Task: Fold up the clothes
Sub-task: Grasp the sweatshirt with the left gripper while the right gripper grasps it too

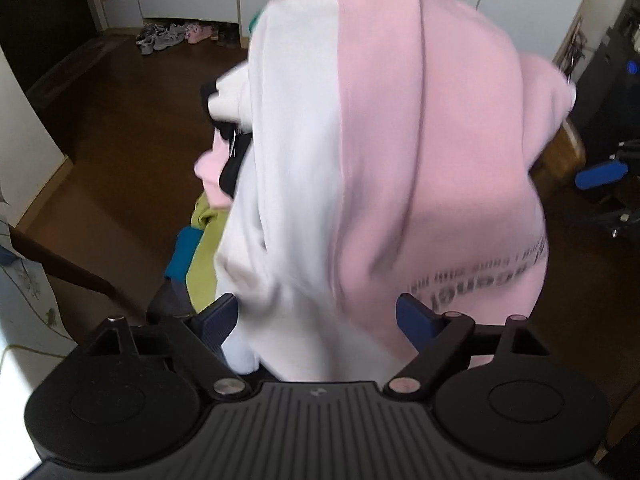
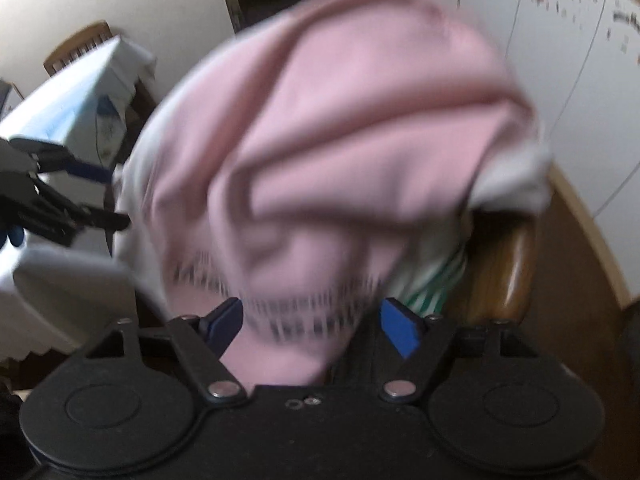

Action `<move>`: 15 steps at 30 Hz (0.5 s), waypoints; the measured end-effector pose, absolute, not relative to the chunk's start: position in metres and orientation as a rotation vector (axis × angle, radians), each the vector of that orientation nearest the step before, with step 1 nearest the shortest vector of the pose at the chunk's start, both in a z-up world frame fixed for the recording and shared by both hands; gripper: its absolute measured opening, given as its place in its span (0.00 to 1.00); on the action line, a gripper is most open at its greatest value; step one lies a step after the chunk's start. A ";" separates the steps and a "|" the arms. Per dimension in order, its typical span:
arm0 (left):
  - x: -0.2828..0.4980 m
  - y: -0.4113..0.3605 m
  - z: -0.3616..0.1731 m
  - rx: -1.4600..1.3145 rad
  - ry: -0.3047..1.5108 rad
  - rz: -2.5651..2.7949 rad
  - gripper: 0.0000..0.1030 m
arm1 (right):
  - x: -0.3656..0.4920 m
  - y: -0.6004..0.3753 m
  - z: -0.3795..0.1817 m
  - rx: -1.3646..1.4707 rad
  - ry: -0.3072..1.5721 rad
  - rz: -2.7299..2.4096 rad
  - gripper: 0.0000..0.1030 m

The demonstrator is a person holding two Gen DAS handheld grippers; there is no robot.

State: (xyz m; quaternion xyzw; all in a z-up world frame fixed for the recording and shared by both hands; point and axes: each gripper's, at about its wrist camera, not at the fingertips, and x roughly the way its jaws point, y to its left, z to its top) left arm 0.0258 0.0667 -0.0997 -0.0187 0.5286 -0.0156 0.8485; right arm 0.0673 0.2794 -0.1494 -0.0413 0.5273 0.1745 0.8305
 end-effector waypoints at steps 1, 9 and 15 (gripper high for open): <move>0.027 0.064 -0.109 -0.030 1.131 -0.042 0.85 | 0.067 0.281 -0.160 -0.091 1.136 0.368 1.00; 0.045 0.046 -0.148 -0.019 1.167 -0.059 0.80 | 0.081 0.298 -0.198 -0.094 1.159 0.369 1.00; 0.033 0.071 -0.109 -0.140 1.083 0.001 0.09 | 0.068 0.298 -0.134 -0.059 1.006 0.466 1.00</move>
